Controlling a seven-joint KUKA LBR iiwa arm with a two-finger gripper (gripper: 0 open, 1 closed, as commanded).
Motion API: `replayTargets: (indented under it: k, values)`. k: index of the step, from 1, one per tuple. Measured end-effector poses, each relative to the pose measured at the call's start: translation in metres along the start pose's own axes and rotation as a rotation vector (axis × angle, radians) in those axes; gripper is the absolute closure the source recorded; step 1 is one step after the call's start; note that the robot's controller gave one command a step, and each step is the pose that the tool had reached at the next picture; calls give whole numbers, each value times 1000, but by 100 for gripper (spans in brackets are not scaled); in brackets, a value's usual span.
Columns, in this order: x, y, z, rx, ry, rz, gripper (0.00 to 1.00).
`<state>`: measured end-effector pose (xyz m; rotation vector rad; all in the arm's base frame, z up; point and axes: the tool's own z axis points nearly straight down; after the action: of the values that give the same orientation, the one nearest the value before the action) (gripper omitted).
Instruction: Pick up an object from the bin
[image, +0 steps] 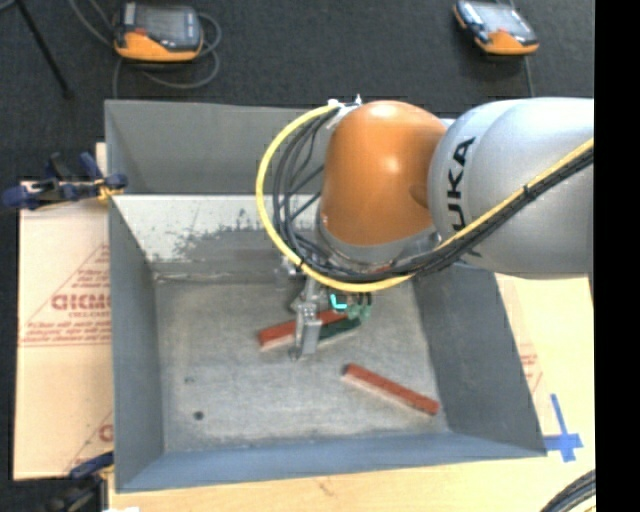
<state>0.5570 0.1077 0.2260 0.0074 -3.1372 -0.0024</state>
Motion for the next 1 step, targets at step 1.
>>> replayTargets:
  k: [1]
  values:
    - [-38,-73,156,3,-11,-242,0]
